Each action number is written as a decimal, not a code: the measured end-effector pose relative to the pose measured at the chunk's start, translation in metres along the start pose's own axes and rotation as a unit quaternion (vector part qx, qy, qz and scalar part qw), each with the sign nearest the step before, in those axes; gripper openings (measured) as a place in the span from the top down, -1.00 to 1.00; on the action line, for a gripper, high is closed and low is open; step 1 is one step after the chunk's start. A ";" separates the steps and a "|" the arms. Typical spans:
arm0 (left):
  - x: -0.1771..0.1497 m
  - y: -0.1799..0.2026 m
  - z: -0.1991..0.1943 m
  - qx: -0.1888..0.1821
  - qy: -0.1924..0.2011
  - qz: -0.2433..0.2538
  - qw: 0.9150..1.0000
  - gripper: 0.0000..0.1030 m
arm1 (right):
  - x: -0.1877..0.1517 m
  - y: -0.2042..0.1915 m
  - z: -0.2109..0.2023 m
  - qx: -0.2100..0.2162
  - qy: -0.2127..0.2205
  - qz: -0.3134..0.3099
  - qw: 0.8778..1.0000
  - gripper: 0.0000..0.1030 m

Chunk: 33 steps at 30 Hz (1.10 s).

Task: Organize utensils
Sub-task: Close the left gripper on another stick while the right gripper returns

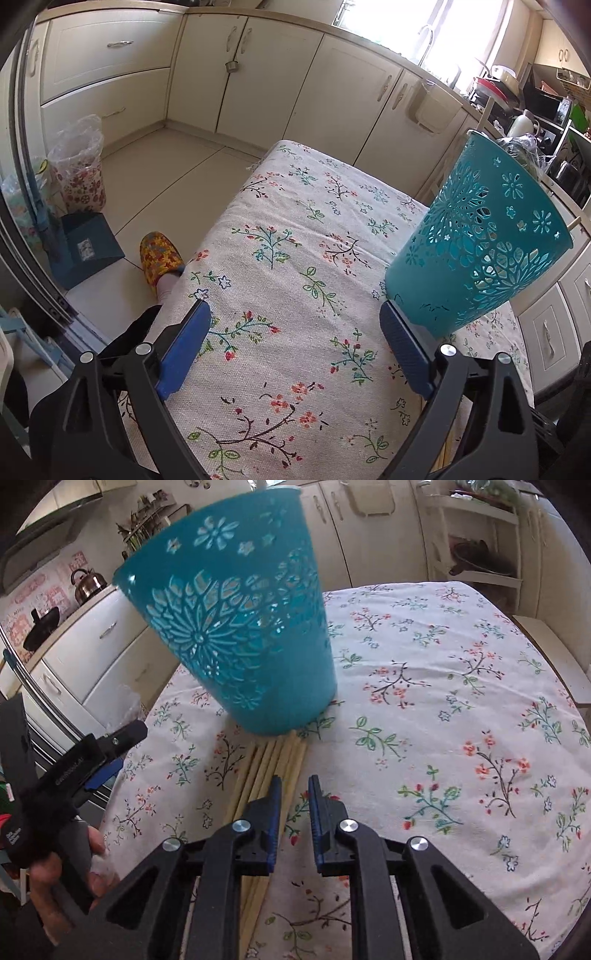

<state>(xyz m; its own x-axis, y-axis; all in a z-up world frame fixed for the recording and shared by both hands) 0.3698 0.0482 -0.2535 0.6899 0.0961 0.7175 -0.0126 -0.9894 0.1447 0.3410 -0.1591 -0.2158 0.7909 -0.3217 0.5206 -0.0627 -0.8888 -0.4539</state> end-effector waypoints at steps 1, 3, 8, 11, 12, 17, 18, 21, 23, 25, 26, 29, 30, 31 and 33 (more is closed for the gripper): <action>0.000 0.000 0.000 0.000 0.000 0.000 1.000 -0.73 | -0.002 0.001 0.003 -0.005 -0.001 -0.004 1.000 0.70; 0.000 0.000 0.000 0.000 0.001 0.000 1.000 -0.73 | -0.004 0.001 0.010 -0.015 -0.005 -0.013 1.000 0.70; -0.001 -0.001 0.000 -0.002 0.001 -0.001 1.000 -0.73 | -0.009 -0.002 0.011 -0.037 0.002 -0.048 0.998 0.71; -0.001 -0.001 0.000 -0.002 0.001 -0.001 1.000 -0.73 | -0.010 0.002 0.009 -0.041 -0.002 -0.067 0.997 0.73; -0.001 0.000 0.000 -0.003 0.001 0.001 1.000 -0.73 | -0.011 0.004 0.007 -0.046 -0.003 -0.078 0.996 0.74; -0.001 0.028 0.001 -0.011 -0.020 0.074 0.997 -0.73 | -0.011 0.020 -0.003 -0.057 -0.014 -0.107 0.993 0.80; -0.003 0.037 0.001 -0.013 -0.028 0.095 0.995 -0.73 | -0.010 0.025 -0.006 -0.056 -0.016 -0.102 0.993 0.80; -0.012 0.062 0.002 -0.015 -0.057 0.136 0.989 -0.73 | -0.008 0.039 -0.012 -0.045 -0.015 -0.081 0.996 0.81; -0.017 0.075 0.006 -0.018 -0.071 0.150 0.986 -0.73 | -0.008 0.046 -0.015 -0.026 -0.013 -0.063 0.998 0.83; -0.020 0.084 0.010 -0.004 -0.079 0.168 0.983 -0.73 | -0.008 0.049 -0.015 -0.012 -0.010 -0.049 0.999 0.84; -0.021 0.087 0.011 0.003 -0.083 0.176 0.981 -0.73 | -0.008 0.049 -0.016 -0.008 -0.009 -0.047 0.999 0.84; -0.023 0.096 0.014 0.014 -0.091 0.193 0.977 -0.73 | -0.008 0.049 -0.016 0.002 -0.004 -0.043 0.999 0.84; -0.024 0.098 0.015 0.019 -0.092 0.200 0.975 -0.73 | -0.008 0.050 -0.016 0.006 -0.002 -0.041 0.999 0.84; -0.025 0.101 0.016 0.022 -0.095 0.206 0.974 -0.73 | -0.007 0.050 -0.017 0.008 -0.002 -0.039 0.999 0.84; -0.028 0.104 0.020 0.032 -0.104 0.216 0.970 -0.71 | -0.007 0.050 -0.017 0.013 -0.002 -0.035 0.999 0.84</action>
Point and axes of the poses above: each gripper's, at about its wrist camera, not at the fingertips, and z roughly the way its jaws point, y to its right, x to its top, the point moved 7 cm from there along z, roughly the way its jaws point, and after that the axes turned 14 degrees about z, right-handed, at the moved point
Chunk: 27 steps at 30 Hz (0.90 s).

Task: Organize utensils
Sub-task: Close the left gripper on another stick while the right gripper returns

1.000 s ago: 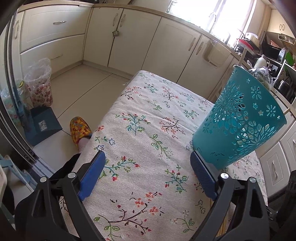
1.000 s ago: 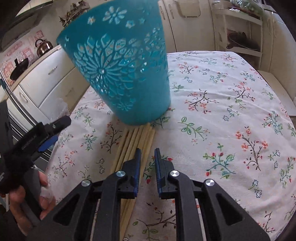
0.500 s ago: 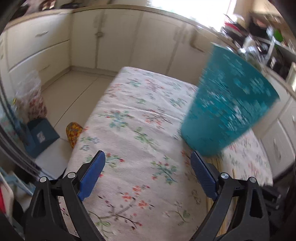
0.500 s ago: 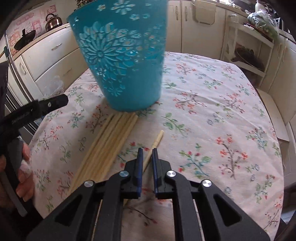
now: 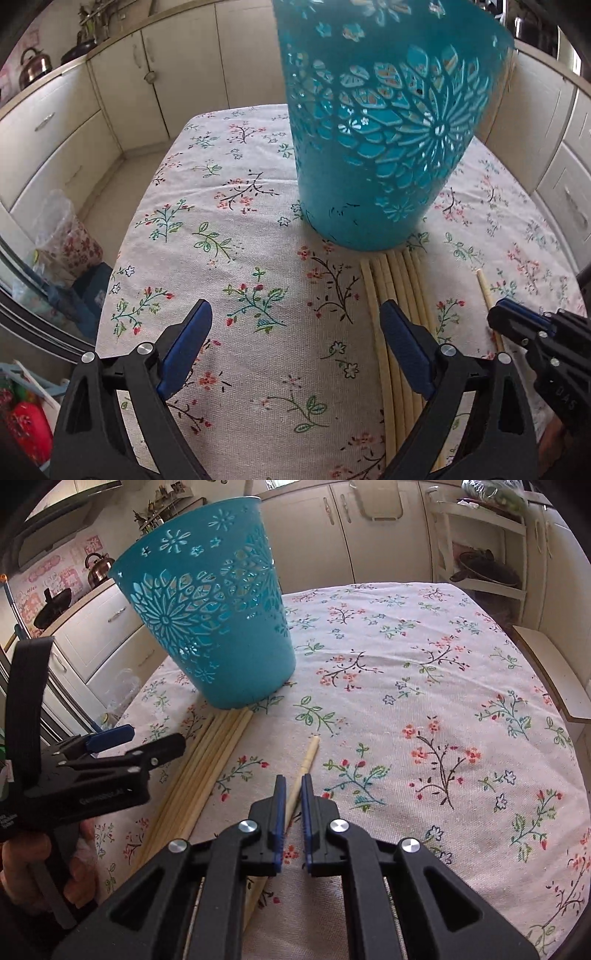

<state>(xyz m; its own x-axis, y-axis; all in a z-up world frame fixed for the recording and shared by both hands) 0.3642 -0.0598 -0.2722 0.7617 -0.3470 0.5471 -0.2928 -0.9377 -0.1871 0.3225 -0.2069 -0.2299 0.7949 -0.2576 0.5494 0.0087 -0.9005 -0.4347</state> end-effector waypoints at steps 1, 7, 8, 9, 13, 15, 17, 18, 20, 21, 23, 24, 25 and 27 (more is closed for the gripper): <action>-0.001 0.000 0.002 0.000 -0.004 0.002 1.000 -0.71 | 0.000 0.000 0.000 0.003 -0.001 0.003 1.000 0.84; 0.008 0.005 0.002 0.018 -0.011 0.019 1.000 -0.60 | 0.002 0.003 0.000 0.017 -0.005 0.014 1.000 0.84; 0.009 0.007 0.002 0.015 -0.012 0.023 1.000 -0.53 | 0.002 0.003 0.000 0.018 -0.005 0.016 1.000 0.84; 0.010 0.010 0.003 0.013 -0.015 0.027 0.999 -0.38 | 0.002 0.003 0.000 0.019 -0.005 0.017 1.000 0.84; 0.012 0.016 0.006 0.002 -0.018 0.029 0.999 -0.24 | 0.002 0.004 0.000 0.022 -0.006 0.019 1.000 0.84; 0.012 0.016 0.006 -0.012 -0.019 0.024 0.999 -0.11 | 0.001 0.005 -0.001 0.023 -0.006 0.019 1.000 0.84; 0.011 0.016 0.004 -0.022 -0.018 0.022 0.999 0.01 | 0.001 0.005 0.000 0.020 -0.007 0.016 1.000 0.84; 0.010 0.016 0.002 -0.026 -0.017 0.023 0.999 0.04 | 0.001 0.005 0.000 0.018 -0.009 0.016 1.000 0.84; 0.010 0.017 0.002 -0.028 -0.020 0.025 0.999 0.06 | 0.001 0.004 0.001 0.009 -0.015 0.015 1.000 0.84; 0.011 0.017 0.002 -0.030 -0.021 0.027 0.999 0.11 | 0.001 0.003 0.001 0.004 -0.016 0.014 1.000 0.84; 0.012 0.020 0.000 -0.036 -0.020 0.030 0.999 0.27 | 0.002 0.000 0.003 -0.005 -0.015 0.008 1.000 0.84; 0.012 0.023 0.000 -0.038 -0.019 0.033 0.999 0.45 | 0.003 -0.001 0.004 -0.010 -0.014 0.004 1.000 0.84; 0.013 0.024 0.000 -0.042 -0.019 0.036 0.998 0.56 | 0.004 -0.003 0.005 -0.013 -0.013 0.003 1.000 0.84; 0.013 0.031 -0.003 -0.050 -0.018 0.039 0.998 0.87 | 0.005 -0.003 0.006 -0.021 -0.014 0.000 1.000 0.84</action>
Point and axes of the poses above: each gripper's, at about its wrist camera, not at the fingertips, and z roughly the way its jaws point, y to its right, x to its top, the point moved 7 cm from there along z, roughly the way its jaws point, and after that the axes turned 14 degrees about z, right-handed, at the moved point
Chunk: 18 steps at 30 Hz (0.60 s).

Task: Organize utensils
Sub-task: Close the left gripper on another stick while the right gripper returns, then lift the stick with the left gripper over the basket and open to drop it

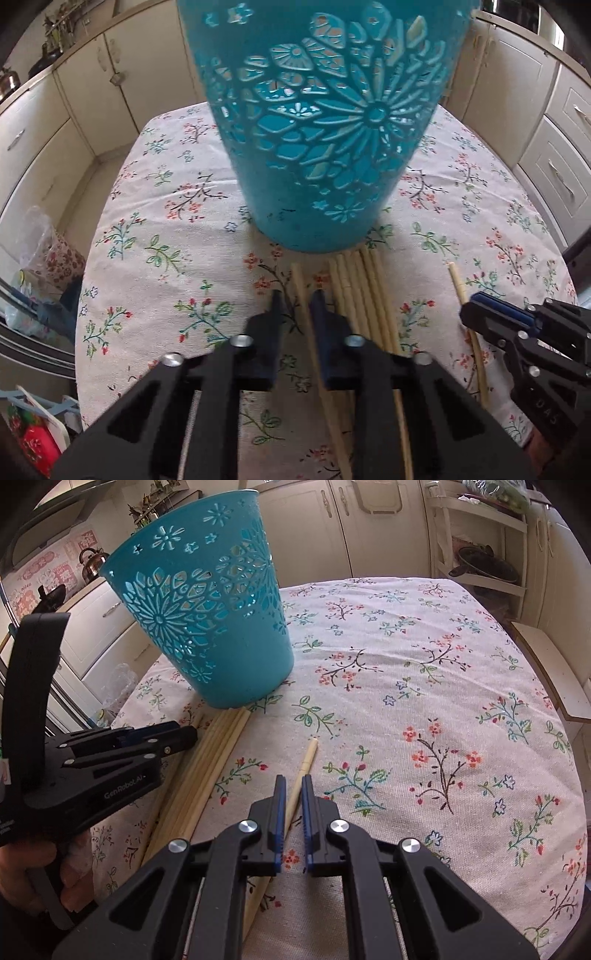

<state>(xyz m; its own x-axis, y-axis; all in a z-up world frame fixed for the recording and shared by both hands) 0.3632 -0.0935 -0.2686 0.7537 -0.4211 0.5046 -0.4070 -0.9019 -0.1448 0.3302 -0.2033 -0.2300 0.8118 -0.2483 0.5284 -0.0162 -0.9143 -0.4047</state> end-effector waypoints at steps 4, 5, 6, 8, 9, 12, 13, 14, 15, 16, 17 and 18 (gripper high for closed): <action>-0.004 0.004 -0.005 -0.006 0.007 -0.011 1.000 0.90 | 0.002 -0.002 0.003 -0.011 0.002 -0.005 1.000 0.84; -0.006 0.003 -0.006 -0.007 0.009 -0.017 1.000 0.90 | 0.002 -0.003 0.003 -0.013 0.004 -0.007 1.000 0.84; -0.008 0.002 -0.008 -0.008 0.011 -0.021 1.000 0.90 | 0.002 -0.003 0.004 -0.014 0.007 -0.009 1.000 0.84; -0.010 -0.008 -0.007 -0.010 0.018 -0.027 0.999 0.90 | 0.001 -0.004 0.004 -0.020 0.013 -0.018 1.000 0.84; -0.010 -0.011 -0.009 -0.012 0.024 -0.030 0.999 0.90 | 0.000 -0.005 0.004 -0.023 0.016 -0.021 0.999 0.84; -0.011 -0.026 -0.022 -0.022 0.056 -0.049 0.997 0.90 | -0.002 -0.005 0.003 -0.028 0.021 -0.027 0.999 0.84; -0.011 -0.031 -0.033 -0.029 0.075 -0.059 0.995 0.90 | -0.001 -0.006 0.003 -0.028 0.021 -0.027 0.999 0.84; -0.010 -0.037 -0.044 -0.034 0.095 -0.068 0.993 0.90 | -0.002 -0.005 0.003 -0.028 0.021 -0.027 0.999 0.84; -0.009 -0.041 -0.054 -0.036 0.111 -0.074 0.990 0.90 | -0.002 -0.006 0.003 -0.029 0.022 -0.028 0.999 0.84; -0.008 -0.048 -0.067 -0.039 0.132 -0.083 0.987 0.90 | -0.003 -0.007 0.003 -0.031 0.022 -0.028 0.999 0.84; -0.006 -0.056 -0.081 -0.041 0.152 -0.091 0.983 0.90 | -0.003 -0.007 0.003 -0.032 0.023 -0.029 0.999 0.84; -0.004 -0.061 -0.092 -0.042 0.168 -0.096 0.980 0.90 | -0.003 -0.007 0.004 -0.032 0.023 -0.030 0.999 0.84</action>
Point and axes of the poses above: each gripper's, at about its wrist camera, not at the fingertips, and z roughly the way its jaws point, y to its right, x to its top, the point moved 7 cm from there along z, roughly the way its jaws point, and after that the axes turned 14 degrees about z, right-handed, at the moved point
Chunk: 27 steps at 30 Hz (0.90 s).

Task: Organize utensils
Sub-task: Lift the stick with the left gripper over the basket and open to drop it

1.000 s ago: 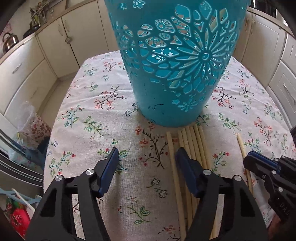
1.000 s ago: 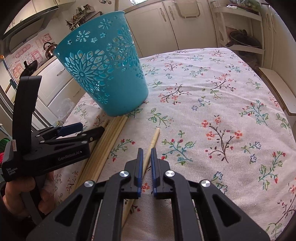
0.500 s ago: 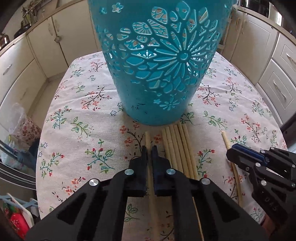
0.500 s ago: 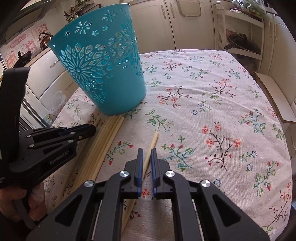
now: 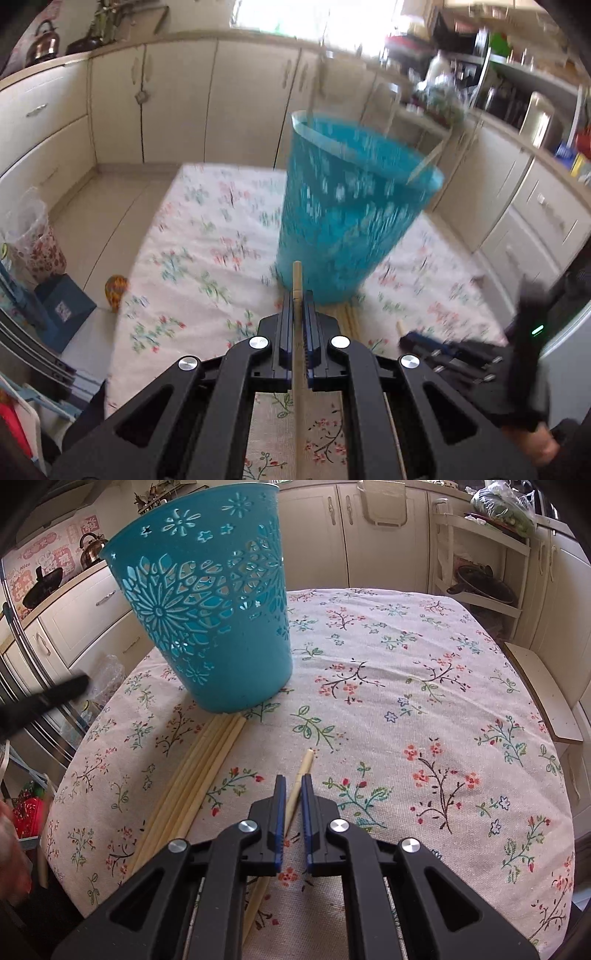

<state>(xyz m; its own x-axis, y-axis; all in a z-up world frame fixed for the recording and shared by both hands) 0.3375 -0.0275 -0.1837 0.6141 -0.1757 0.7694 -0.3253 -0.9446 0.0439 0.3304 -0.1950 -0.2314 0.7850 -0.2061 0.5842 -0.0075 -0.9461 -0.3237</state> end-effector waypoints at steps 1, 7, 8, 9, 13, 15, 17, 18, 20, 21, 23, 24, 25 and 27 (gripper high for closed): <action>0.011 -0.005 -0.013 -0.004 0.023 -0.008 1.000 0.90 | 0.000 0.000 0.000 0.000 0.000 0.000 1.000 0.84; 0.080 -0.013 -0.080 -0.016 0.140 -0.028 0.990 0.90 | 0.002 0.004 -0.001 0.013 -0.004 0.014 1.000 0.84; 0.094 -0.011 -0.087 -0.020 0.158 -0.030 0.987 0.90 | 0.002 0.004 -0.001 0.015 -0.004 0.016 1.000 0.84; 0.106 -0.010 -0.091 -0.017 0.174 -0.029 0.984 0.90 | 0.002 0.005 -0.001 0.017 -0.005 0.018 1.000 0.84; 0.153 -0.001 -0.094 0.004 0.223 -0.028 0.974 0.90 | 0.004 0.006 -0.001 0.023 -0.006 0.023 0.999 0.84; 0.173 0.001 -0.088 0.019 0.243 -0.036 0.969 0.90 | 0.004 0.007 -0.001 0.029 -0.008 0.029 0.999 0.84; 0.189 0.003 -0.082 0.027 0.257 -0.049 0.965 0.90 | 0.004 0.009 -0.001 0.035 -0.009 0.034 0.999 0.84; 0.195 0.003 -0.078 0.033 0.264 -0.057 0.962 0.90 | 0.005 0.011 -0.001 0.038 -0.010 0.037 0.999 0.84; 0.207 0.002 -0.065 0.049 0.273 -0.065 0.959 0.90 | 0.005 0.011 -0.001 0.042 -0.011 0.042 0.998 0.84; 0.211 0.001 -0.056 0.057 0.275 -0.069 0.957 0.90 | 0.005 0.012 -0.001 0.045 -0.011 0.044 0.998 0.84; 0.216 -0.001 -0.040 0.063 0.268 -0.073 0.958 0.90 | 0.006 0.014 0.000 0.049 -0.012 0.048 0.998 0.84; 0.216 -0.003 -0.033 0.065 0.266 -0.076 0.959 0.90 | 0.007 0.014 0.000 0.052 -0.013 0.051 0.997 0.84; 0.216 -0.006 -0.023 0.069 0.260 -0.080 0.960 0.90 | 0.007 0.015 0.000 0.056 -0.014 0.054 0.997 0.84; 0.211 -0.009 -0.009 0.070 0.251 -0.088 0.961 0.90 | 0.007 0.016 0.000 0.059 -0.015 0.058 0.996 0.84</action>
<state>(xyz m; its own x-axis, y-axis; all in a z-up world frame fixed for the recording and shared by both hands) 0.4638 -0.0532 -0.0157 0.2145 0.1135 0.9701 -0.1274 -0.9815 0.1430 0.3360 -0.2114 -0.2323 0.8019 -0.3023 0.5154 -0.0269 -0.8799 -0.4743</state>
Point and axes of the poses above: each gripper's, at about its wrist camera, not at the fingertips, and z roughly the way its jaws point, y to its right, x to its top, the point moved 7 cm from there along z, roughly the way its jaws point, and after that the axes turned 14 degrees about z, right-handed, at the moved point
